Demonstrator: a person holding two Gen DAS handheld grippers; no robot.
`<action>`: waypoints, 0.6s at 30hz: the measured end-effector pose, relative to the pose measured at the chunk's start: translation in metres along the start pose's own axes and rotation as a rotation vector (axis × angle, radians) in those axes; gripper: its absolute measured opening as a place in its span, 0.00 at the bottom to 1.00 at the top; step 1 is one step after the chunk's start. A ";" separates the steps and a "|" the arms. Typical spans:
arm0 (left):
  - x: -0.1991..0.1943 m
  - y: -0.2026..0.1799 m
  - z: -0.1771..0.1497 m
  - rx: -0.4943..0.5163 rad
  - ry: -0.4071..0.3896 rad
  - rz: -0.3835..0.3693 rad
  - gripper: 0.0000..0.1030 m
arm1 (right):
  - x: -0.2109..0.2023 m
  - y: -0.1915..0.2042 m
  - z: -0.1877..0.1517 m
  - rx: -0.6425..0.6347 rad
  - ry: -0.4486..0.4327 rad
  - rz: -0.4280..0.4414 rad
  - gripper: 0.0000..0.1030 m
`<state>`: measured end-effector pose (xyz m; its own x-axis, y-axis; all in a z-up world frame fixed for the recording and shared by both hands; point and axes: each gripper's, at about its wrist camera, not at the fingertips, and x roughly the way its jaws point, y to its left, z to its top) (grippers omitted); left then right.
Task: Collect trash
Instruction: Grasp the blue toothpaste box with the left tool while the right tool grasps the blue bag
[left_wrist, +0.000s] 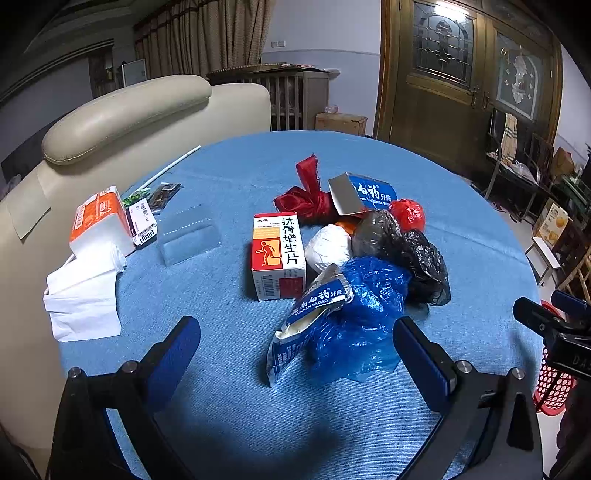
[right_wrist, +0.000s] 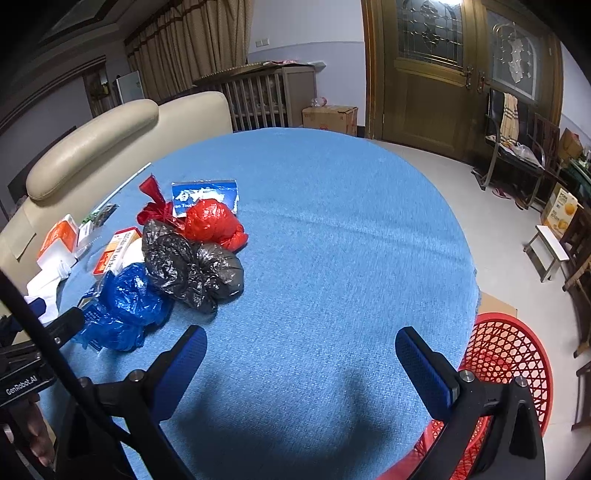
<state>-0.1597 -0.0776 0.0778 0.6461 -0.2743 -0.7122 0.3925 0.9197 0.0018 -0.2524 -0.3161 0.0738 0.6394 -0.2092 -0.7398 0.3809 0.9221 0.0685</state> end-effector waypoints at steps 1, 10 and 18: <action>0.000 0.000 0.000 0.000 0.001 0.001 1.00 | 0.000 0.000 0.000 0.000 -0.002 0.001 1.00; 0.001 0.007 0.000 -0.028 0.013 0.008 1.00 | -0.003 0.001 0.000 0.001 -0.006 0.011 1.00; 0.009 0.031 -0.002 -0.122 0.036 -0.012 1.00 | -0.004 0.006 -0.004 -0.012 0.002 0.016 1.00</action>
<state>-0.1435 -0.0508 0.0702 0.6174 -0.2771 -0.7362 0.3159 0.9445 -0.0905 -0.2550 -0.3081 0.0742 0.6443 -0.1940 -0.7398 0.3626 0.9291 0.0722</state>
